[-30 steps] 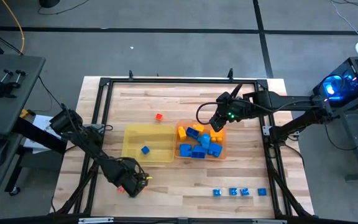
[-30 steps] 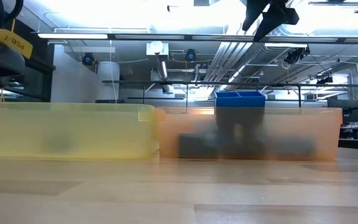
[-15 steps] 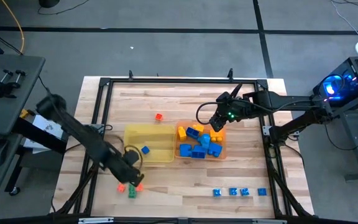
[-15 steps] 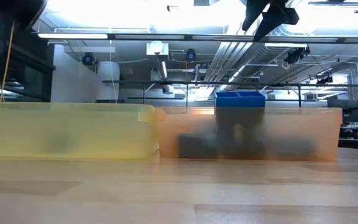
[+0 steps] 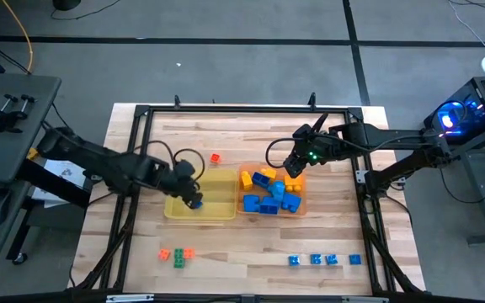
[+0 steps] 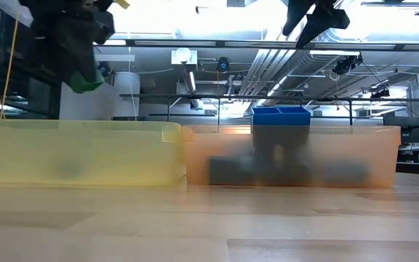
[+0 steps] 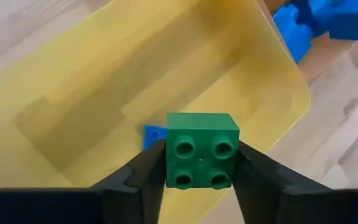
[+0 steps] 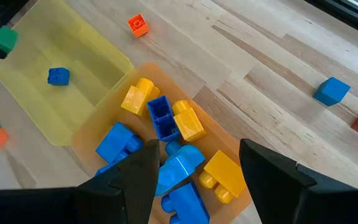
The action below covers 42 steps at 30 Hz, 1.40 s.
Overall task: Sort blocks by size
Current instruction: Put the top small green game piece into the yellow bin, then put the left small orange game piece into the yellow bin
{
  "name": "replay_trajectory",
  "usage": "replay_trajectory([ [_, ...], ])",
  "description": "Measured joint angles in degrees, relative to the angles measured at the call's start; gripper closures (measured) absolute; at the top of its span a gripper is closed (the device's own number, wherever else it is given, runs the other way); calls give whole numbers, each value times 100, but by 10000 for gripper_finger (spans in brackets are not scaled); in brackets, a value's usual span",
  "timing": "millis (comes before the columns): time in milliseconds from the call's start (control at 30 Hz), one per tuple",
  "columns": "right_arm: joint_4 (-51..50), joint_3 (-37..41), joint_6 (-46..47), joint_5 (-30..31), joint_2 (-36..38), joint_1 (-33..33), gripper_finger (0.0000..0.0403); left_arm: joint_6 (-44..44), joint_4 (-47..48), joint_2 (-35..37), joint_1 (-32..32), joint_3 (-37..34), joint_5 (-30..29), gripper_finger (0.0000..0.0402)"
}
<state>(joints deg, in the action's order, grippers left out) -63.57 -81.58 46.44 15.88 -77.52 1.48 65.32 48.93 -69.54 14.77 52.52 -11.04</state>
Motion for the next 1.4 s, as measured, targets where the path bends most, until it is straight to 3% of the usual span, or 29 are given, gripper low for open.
replay_trajectory([
  [200, 5, 0, 1, 0, 1, 0, 185, -614, 17, 7, -346, 1, 650, 174],
  [333, 4, 0, 0, 0, 0, 0, 185, -484, -145, 7, -44, 1, 1085, 148],
  [533, 4, 0, -20, 0, 0, 0, 185, -451, -1058, -25, 1844, 6, 689, 151],
  [667, 4, 0, -27, 0, 0, 0, 185, -306, -811, -318, 3125, 8, 443, 159],
  [833, 2, 0, -34, 0, 0, 0, 185, -1453, -545, -1124, 4066, 8, 328, 163],
  [967, 0, 0, -24, 0, 0, 0, 185, -2463, -558, -1710, 4332, 12, 300, 163],
  [1233, 0, 0, 110, 2, 0, 0, 185, -2807, -586, -2164, 4395, 27, 98, 163],
  [1400, -1, 0, 123, 2, 0, 0, 185, -2811, -722, -2326, 4401, 30, 292, 163],
])
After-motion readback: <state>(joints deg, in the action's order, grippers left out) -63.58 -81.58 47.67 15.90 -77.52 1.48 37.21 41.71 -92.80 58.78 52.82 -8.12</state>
